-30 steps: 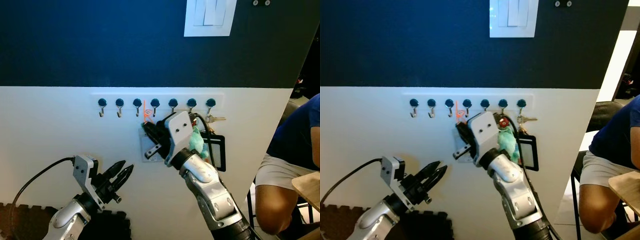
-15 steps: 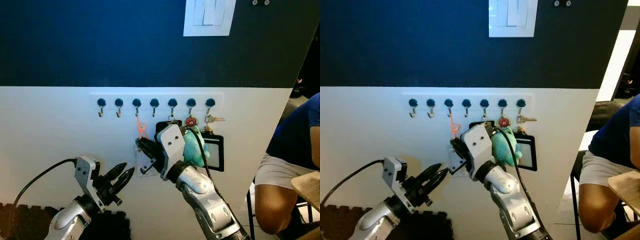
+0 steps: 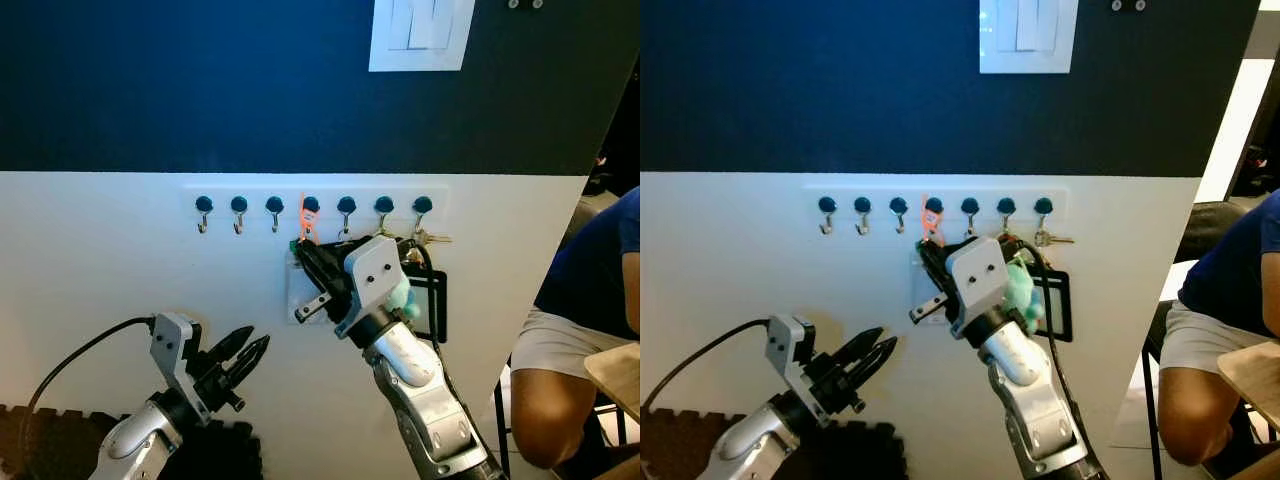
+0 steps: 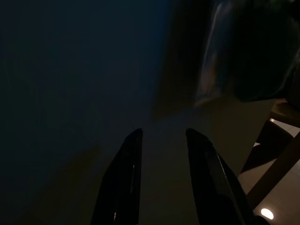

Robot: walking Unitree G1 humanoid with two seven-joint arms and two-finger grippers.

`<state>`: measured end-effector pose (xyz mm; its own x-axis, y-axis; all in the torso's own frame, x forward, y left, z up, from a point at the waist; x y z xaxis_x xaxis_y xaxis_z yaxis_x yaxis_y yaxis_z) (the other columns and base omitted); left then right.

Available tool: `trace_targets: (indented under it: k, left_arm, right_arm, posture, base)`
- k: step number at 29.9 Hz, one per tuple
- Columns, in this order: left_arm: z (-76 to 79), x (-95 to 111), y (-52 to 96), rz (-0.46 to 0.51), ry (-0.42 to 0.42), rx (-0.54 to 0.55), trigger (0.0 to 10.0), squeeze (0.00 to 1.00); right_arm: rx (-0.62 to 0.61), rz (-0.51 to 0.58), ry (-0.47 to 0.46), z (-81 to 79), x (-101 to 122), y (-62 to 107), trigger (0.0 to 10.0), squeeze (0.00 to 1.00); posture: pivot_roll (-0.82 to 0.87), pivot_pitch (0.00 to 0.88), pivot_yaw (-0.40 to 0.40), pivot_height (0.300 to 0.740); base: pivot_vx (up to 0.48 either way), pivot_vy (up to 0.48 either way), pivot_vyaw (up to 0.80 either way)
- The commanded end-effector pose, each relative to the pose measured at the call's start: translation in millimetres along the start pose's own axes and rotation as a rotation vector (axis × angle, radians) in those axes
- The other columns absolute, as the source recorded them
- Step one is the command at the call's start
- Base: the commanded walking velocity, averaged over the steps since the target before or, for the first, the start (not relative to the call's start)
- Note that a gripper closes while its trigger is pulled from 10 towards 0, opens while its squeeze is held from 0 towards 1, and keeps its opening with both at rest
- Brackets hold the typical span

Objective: Hang keys on a hook

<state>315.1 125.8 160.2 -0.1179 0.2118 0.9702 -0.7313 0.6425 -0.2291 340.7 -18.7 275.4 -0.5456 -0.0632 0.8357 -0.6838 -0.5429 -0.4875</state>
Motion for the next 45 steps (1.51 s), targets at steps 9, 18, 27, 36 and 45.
trace_targets:
  k: [9,18,27,36,45]
  left_arm:
    - [7.9,7,-4.2,0.004,-0.017,-0.047,10.0,0.0]
    - [7.4,7,-5.4,0.006,-0.018,-0.046,10.0,0.0]
    - [7.8,7,-5.8,0.005,-0.017,-0.047,10.0,0.0]
    - [7.2,6,-5.4,0.001,-0.018,-0.042,10.0,0.0]
    - [8.4,4,-5.3,-0.009,-0.018,-0.053,10.0,0.0]
  right_arm:
    - [-0.028,0.046,0.039,5.0,9,-3.0,10.0,0.0]
    - [0.038,0.012,0.013,-5.4,2,-7.3,10.0,0.0]
    - [0.13,-0.035,0.001,-21.4,-7,-7.0,10.0,0.0]
    - [0.184,-0.08,-0.019,-29.1,-16,-4.7,10.0,0.0]
    - [0.233,-0.201,-0.047,-36.6,-40,6.6,10.0,0.0]
  posture:
    - [0.05,0.034,0.013,0.74]
    - [0.04,0.033,0.013,0.74]
    - [0.04,0.032,0.011,0.74]
    - [0.04,0.031,0.008,0.74]
    - [0.04,0.027,0.008,0.74]
  base:
    - [0.0,0.0,0.0]
    - [0.0,0.0,0.0]
    - [0.0,0.0,0.0]
    - [0.0,0.0,0.0]
    - [0.0,0.0,0.0]
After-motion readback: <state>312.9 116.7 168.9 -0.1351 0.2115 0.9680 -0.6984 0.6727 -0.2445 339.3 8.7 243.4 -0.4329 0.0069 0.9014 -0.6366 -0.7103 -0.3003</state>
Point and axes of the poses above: a point about 5 cm out from each wrist's last joint towards the gripper, its own y axis pointing back from the gripper into the wrist, its own x axis along the axis of the wrist's last joint, z = x × y, the point moved 6 cm from there along -y, pointing out of the wrist towards the gripper, and after that the axes turned 1 degree about y, right-handed, at the moved point
